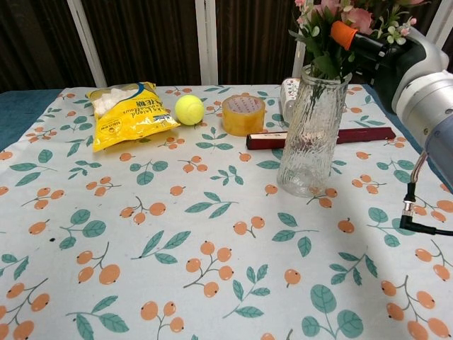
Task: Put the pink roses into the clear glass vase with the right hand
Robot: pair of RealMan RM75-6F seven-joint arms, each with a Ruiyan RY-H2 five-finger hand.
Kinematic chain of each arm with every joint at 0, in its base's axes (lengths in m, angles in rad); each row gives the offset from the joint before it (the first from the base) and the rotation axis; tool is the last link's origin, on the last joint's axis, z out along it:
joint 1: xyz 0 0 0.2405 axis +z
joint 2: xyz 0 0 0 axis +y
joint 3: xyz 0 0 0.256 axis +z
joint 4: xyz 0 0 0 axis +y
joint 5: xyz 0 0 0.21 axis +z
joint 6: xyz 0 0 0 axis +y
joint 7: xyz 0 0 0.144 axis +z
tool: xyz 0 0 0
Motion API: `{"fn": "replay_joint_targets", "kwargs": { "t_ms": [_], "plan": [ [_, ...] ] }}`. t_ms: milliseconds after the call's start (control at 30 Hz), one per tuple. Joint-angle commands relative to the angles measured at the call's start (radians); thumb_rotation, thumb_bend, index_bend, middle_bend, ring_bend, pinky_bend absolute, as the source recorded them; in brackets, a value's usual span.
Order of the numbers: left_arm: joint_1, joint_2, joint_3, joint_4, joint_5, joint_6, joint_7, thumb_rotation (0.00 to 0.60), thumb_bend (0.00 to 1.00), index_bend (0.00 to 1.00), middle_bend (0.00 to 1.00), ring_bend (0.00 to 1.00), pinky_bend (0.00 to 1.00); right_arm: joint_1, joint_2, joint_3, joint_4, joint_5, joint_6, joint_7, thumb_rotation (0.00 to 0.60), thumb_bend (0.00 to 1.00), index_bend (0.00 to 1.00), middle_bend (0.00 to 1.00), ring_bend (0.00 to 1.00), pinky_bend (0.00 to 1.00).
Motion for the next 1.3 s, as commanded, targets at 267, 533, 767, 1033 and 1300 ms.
{"fn": "replay_joint_targets", "kwargs": {
  "t_ms": [267,533,767,1033,1300],
  "plan": [
    [0.000,0.001,0.001,0.001,0.004,0.001,-0.007,0.600,0.00,0.00,0.00,0.00,0.00,-0.017,0.030,-0.025,-0.019,-0.038,-0.037,-0.009,0.600,0.28,0.00,0.00,0.00,0.00],
    [0.000,0.001,0.003,0.001,0.009,0.003,-0.010,0.600,0.00,0.00,0.00,0.00,0.00,-0.044,0.064,-0.061,-0.055,-0.064,-0.053,-0.025,0.600,0.26,0.00,0.00,0.00,0.00],
    [0.000,0.002,0.005,0.000,0.013,0.003,-0.011,0.600,0.00,0.00,0.00,0.00,0.00,-0.074,0.110,-0.079,-0.105,-0.084,-0.048,-0.047,0.600,0.23,0.00,0.00,0.00,0.00],
    [0.002,0.000,0.005,0.000,0.020,0.011,-0.015,0.600,0.00,0.00,0.00,0.00,0.00,-0.119,0.222,-0.131,-0.224,-0.124,-0.065,-0.111,0.600,0.20,0.00,0.00,0.00,0.00],
    [0.007,0.000,0.006,0.003,0.029,0.024,-0.019,0.600,0.00,0.00,0.00,0.00,0.00,-0.191,0.364,-0.217,-0.308,-0.166,-0.066,-0.169,0.600,0.20,0.00,0.00,0.00,0.00]
  ]
}}
